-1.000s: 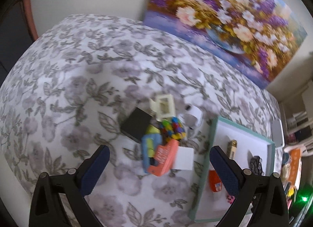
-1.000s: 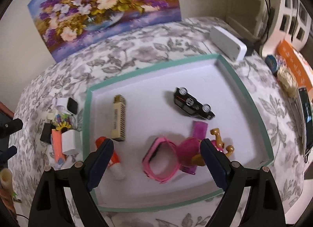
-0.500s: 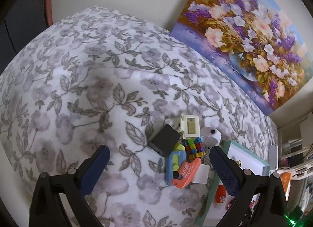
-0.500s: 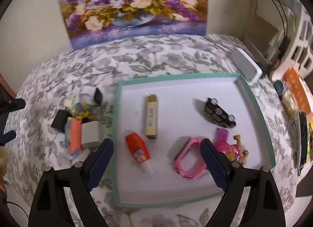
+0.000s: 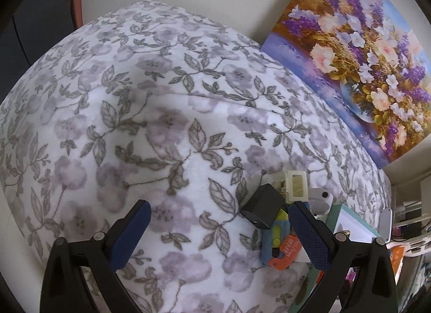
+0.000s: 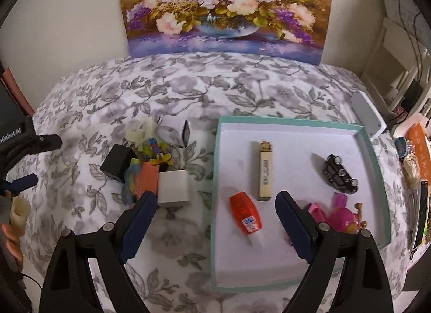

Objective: Organize rigid objects
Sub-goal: 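Move the left tool to the black charger while the right tool moves to the white charger, then close the left tool on the black charger while the right tool closes on the white charger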

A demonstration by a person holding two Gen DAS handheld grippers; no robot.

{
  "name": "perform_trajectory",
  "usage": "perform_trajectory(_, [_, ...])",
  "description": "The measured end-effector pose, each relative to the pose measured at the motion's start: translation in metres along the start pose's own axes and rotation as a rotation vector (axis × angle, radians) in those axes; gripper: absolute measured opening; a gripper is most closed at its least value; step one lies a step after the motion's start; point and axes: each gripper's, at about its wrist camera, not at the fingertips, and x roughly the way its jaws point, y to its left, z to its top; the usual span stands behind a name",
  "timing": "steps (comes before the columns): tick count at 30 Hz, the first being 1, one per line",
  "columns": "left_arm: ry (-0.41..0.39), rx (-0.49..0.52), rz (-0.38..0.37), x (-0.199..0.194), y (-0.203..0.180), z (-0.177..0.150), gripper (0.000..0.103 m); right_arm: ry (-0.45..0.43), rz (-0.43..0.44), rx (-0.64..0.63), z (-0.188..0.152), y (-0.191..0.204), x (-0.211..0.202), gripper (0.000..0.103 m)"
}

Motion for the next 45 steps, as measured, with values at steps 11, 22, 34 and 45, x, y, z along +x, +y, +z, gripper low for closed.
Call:
perform_trajectory(11, [0.106,0.080,0.018,0.050,-0.016,0.001,0.103,0.096,0.010,-0.019,0.008,0.025,0.048,0.065])
perform_trajectory(22, [0.169,0.202,-0.009,0.088,-0.038,0.001,0.103,0.131,0.028,-0.046,0.007,0.029,0.065,0.056])
perform_trajectory(34, [0.180,0.287,0.008,0.107,-0.060,-0.015,0.085,0.166,0.058,-0.066,0.002,0.037,0.075,0.051])
perform_trajectory(45, [0.157,0.373,0.050,0.113,-0.072,-0.018,0.048,0.213,0.040,-0.051,-0.002,0.044,0.099,0.046])
